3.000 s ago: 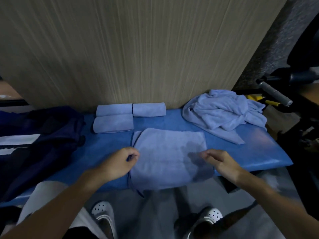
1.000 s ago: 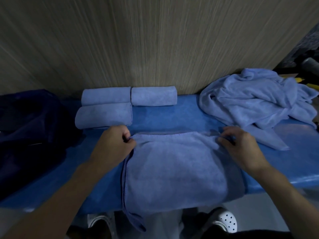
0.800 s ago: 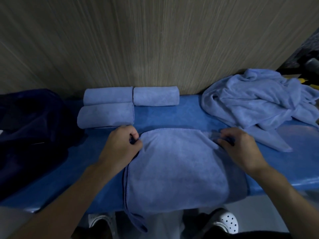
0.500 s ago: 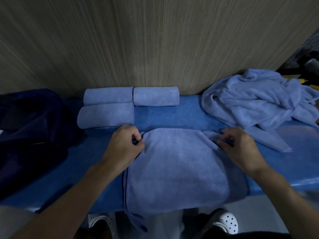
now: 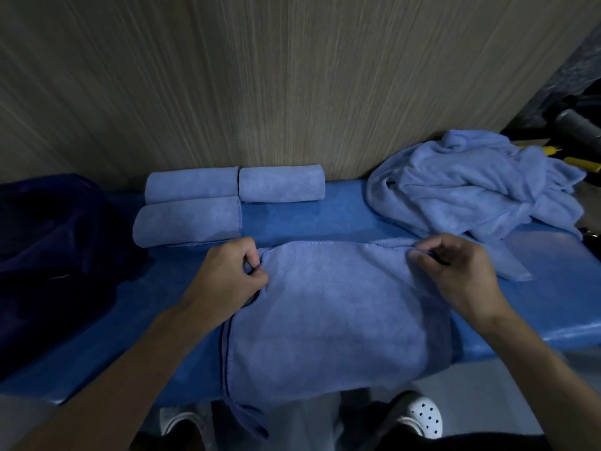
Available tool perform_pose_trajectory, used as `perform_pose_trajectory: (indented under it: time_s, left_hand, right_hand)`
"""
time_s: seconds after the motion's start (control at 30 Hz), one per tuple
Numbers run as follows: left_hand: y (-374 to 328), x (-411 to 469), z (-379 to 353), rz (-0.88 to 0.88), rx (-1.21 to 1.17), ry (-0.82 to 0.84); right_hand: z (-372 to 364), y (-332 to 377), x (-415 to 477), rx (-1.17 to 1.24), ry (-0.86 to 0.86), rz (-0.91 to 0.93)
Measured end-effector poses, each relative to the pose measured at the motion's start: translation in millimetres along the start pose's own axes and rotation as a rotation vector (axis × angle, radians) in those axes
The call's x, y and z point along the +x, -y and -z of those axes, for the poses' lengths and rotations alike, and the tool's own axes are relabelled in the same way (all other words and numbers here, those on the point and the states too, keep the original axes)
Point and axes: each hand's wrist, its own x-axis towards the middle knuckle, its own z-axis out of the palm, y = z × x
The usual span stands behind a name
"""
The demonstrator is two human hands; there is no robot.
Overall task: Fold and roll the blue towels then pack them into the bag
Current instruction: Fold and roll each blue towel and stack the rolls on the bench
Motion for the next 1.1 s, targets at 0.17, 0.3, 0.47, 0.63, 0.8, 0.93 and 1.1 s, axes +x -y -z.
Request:
perform_pose_trajectory:
  time_s: [0.17, 0.3, 0.47, 0.63, 0.8, 0.93, 1.1]
  left_hand:
    - [-7, -1, 10, 0.043, -0.104, -0.034]
    - [-24, -5, 30, 0.101, -0.211, -0.044]
    - [-62, -14, 66, 0.125, -0.361, -0.082]
    - [-115, -28, 113, 0.006, -0.477, -0.138]
    - [-164, -49, 161, -0.104, -0.598, -0.193]
    - [-192, -66, 185, -0.150, -0.701, -0.157]
    - [-215, -81, 198, -0.148, -0.749, -0.129]
  right_hand:
    - [13, 3, -6, 0.188, -0.078, -0.073]
    - [34, 15, -13, 0.282, -0.129, -0.096]
    - [69, 45, -20, 0.334, -0.163, -0.069]
    - [114, 97, -31, 0.357, -0.171, 0.062]
    - [155, 145, -51, 0.354, -0.193, 0.212]
    - [176, 172, -68, 0.354, -0.217, 0.291]
    - [188, 189, -76, 0.391, -0.259, 0.311]
